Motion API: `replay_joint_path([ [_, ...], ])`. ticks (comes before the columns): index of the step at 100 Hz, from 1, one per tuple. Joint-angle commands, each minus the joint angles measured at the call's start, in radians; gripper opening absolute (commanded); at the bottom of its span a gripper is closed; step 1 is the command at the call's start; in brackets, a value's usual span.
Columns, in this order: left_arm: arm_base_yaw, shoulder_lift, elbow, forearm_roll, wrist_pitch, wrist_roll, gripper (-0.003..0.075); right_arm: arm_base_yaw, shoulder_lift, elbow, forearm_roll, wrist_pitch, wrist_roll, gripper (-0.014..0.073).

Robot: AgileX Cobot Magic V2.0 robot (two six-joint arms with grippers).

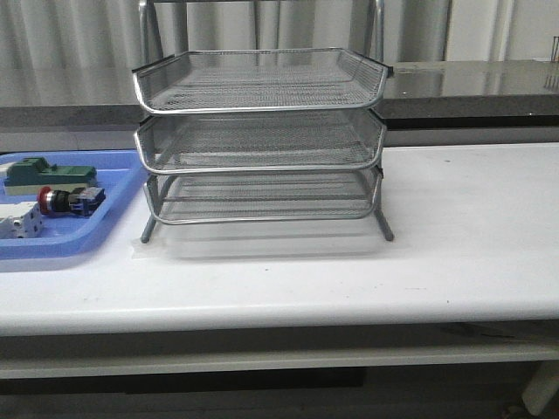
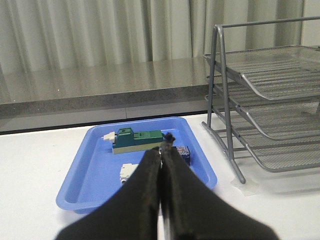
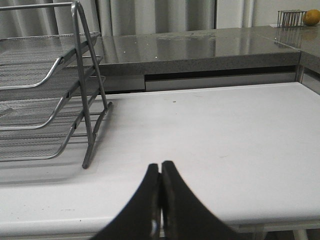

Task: Place button on rack with both arms

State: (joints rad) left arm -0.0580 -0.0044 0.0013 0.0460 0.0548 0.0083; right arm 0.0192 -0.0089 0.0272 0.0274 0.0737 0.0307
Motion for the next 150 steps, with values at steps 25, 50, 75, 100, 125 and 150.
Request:
replay_joint_path([
  [25, -0.007, -0.034, 0.046, -0.001, -0.082, -0.008, -0.0020, -0.005, -0.019, -0.016, -0.006, -0.081, 0.000, -0.0057],
  [50, -0.007, -0.034, 0.046, -0.001, -0.082, -0.008, -0.0020, -0.005, -0.019, -0.016, -0.006, -0.081, 0.000, -0.0057],
  [75, -0.007, -0.034, 0.046, -0.001, -0.082, -0.008, -0.0020, -0.005, -0.019, -0.016, -0.006, -0.094, 0.000, -0.0057],
  [100, -0.007, -0.034, 0.046, -0.001, -0.082, -0.008, -0.0020, -0.005, -0.019, -0.020, -0.005, -0.199, 0.000, -0.0057],
  [125, -0.007, -0.034, 0.046, -0.001, -0.082, -0.008, -0.0020, -0.005, 0.027, -0.157, 0.015, -0.057, 0.016, -0.0057],
  [150, -0.007, -0.034, 0.046, -0.001, -0.082, -0.008, -0.0020, -0.005, 0.242, -0.427, 0.015, 0.272, 0.016, -0.0057],
])
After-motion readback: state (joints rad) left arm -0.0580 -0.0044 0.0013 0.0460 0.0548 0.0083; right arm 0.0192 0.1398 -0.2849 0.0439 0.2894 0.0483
